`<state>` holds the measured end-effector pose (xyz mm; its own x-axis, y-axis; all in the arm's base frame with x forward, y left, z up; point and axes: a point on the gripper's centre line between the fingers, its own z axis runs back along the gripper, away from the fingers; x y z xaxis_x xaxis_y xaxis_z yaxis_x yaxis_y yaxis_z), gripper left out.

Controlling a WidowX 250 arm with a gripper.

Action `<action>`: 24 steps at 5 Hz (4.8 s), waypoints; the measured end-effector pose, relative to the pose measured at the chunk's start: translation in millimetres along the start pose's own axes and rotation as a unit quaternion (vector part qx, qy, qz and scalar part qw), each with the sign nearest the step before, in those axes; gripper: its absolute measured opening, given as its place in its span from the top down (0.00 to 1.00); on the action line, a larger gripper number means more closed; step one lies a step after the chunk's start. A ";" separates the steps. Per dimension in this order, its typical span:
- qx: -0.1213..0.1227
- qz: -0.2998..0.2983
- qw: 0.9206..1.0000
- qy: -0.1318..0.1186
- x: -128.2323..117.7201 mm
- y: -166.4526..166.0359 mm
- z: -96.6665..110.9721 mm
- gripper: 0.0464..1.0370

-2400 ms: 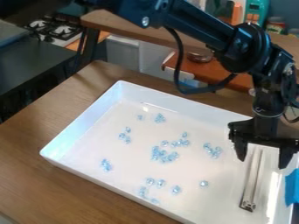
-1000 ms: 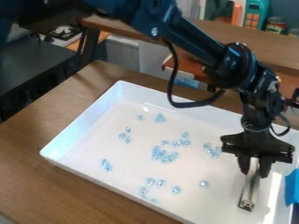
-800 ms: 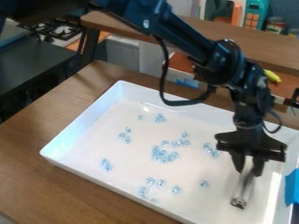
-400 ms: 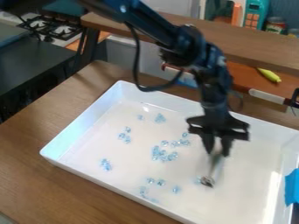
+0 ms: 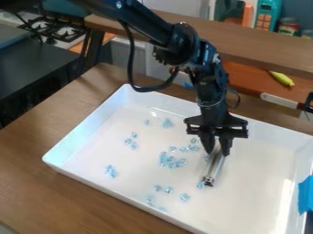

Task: Sweep into pile

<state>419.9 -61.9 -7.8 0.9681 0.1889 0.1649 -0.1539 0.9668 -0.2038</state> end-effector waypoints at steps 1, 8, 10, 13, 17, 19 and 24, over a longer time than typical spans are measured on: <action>0.004 0.009 1.000 -0.003 1.6 16.2 -0.2 0.70; 0.064 0.034 0.997 -0.014 -9.4 191.4 41.9 0.70; -0.026 0.037 0.999 -0.014 -22.6 153.4 70.0 0.70; -0.096 -0.003 0.995 -0.006 -46.2 19.4 67.3 0.70; -0.087 -0.029 0.996 -0.020 -85.5 -39.3 28.9 0.70; -0.070 -0.022 0.997 -0.026 -96.8 -14.2 14.4 0.70; 0.023 -0.045 0.999 0.018 -69.9 142.4 54.2 0.70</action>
<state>319.6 71.9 4.0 0.9849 0.0956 0.1446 -0.0744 0.9866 -0.1455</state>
